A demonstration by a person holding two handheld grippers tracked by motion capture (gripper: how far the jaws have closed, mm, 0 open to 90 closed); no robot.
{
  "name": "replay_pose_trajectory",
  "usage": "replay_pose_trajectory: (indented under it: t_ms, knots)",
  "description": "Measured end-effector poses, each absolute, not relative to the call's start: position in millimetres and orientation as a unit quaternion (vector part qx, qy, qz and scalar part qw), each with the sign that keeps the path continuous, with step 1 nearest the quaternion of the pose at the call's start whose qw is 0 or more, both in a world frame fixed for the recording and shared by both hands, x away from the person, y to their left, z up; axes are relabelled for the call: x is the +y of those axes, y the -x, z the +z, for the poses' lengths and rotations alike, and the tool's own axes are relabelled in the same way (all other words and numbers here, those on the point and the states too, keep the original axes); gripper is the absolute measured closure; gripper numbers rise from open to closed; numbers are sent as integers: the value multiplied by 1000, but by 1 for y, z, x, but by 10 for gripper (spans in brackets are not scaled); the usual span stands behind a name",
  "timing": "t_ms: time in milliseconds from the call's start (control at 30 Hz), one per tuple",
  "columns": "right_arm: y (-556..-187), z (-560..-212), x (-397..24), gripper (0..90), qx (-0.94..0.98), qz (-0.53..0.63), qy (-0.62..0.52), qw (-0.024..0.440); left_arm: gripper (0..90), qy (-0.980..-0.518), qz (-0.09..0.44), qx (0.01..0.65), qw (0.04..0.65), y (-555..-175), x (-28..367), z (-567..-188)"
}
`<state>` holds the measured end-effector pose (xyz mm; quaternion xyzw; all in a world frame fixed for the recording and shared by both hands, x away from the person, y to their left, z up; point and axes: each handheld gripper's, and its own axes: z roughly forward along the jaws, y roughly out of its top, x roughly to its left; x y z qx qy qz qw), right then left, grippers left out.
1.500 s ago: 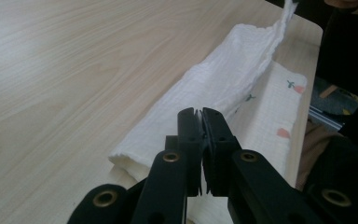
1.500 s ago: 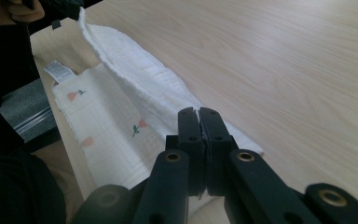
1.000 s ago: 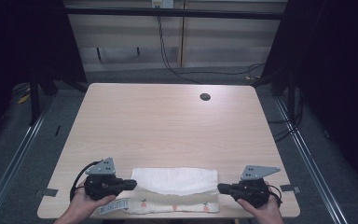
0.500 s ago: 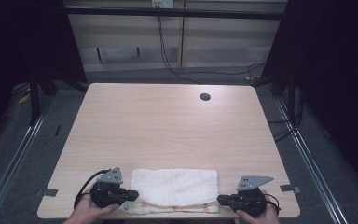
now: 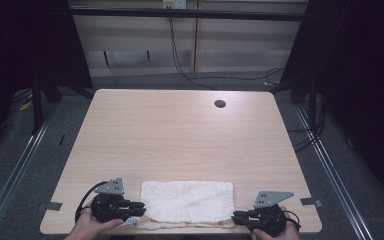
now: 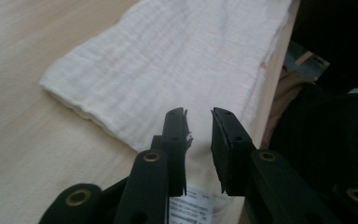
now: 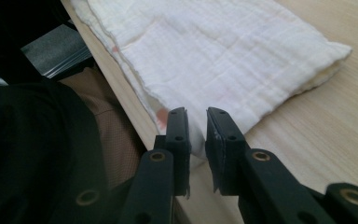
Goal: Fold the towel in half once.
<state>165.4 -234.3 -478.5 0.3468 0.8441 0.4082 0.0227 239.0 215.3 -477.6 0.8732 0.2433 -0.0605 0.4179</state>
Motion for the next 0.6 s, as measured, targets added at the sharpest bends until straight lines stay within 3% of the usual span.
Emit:
replay_pose_trajectory:
  t_ms: [400, 600]
  knots:
    - [-160, -459, -240, 729, 821, 449, -350, 46, 608, -860, -10, 272, 431, -262, 215, -469]
    - [-176, -462, -219, 651, 828, 439, -347, 46, 567, -853, -24, 275, 442, -282, 207, -467]
